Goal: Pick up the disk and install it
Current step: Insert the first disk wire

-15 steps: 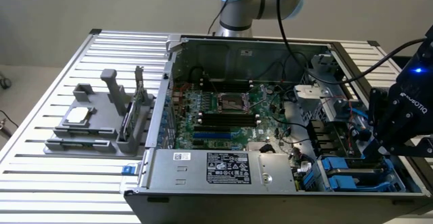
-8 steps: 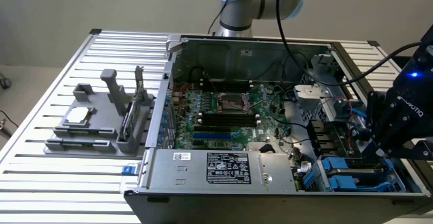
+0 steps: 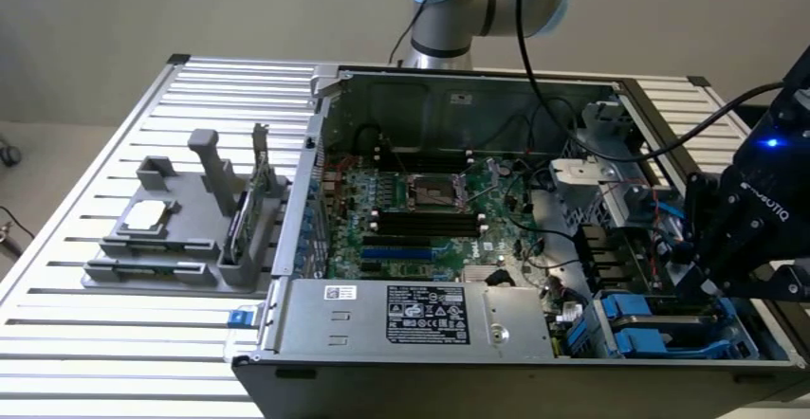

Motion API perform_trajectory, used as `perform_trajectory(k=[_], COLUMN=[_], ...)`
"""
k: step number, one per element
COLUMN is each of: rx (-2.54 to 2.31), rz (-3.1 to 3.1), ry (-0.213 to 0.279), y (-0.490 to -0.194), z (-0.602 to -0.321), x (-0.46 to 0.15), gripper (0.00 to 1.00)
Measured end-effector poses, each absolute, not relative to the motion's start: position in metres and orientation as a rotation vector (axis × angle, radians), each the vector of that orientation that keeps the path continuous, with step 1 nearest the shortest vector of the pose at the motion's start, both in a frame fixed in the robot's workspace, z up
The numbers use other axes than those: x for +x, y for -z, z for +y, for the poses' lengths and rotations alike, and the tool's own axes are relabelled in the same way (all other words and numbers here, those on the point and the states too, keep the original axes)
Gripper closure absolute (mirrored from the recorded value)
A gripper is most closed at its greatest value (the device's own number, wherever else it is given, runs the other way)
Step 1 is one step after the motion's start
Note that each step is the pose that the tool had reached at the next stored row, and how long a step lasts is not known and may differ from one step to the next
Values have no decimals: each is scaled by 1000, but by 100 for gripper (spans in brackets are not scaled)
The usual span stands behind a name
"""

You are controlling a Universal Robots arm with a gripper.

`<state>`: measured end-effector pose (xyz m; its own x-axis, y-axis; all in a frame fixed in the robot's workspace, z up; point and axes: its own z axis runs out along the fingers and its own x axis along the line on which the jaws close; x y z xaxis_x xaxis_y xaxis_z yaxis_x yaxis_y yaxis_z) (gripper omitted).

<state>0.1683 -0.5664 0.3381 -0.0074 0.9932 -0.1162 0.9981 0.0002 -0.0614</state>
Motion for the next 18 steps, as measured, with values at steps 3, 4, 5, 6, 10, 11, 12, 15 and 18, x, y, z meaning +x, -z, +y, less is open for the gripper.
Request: perform_trajectory(k=[3,4,5,6,10,11,12,15,18], rx=[2186,2186,2186,2186,2189,2189,2190,2191,2191], rz=[2194,2195,2195,2195,2198,2199,2200,2201,2201], ry=[196,196,197,197,205,207,208,210,211], y=[-347,-350,-351,-353,-366,-370,-374,-387,-397], z=[-567,-567,-567,-567,-567,-567,-567,-567,-567], x=[168,168,168,168,169,169,169,169,169], gripper=[89,89,89,89,89,89,89,89,88])
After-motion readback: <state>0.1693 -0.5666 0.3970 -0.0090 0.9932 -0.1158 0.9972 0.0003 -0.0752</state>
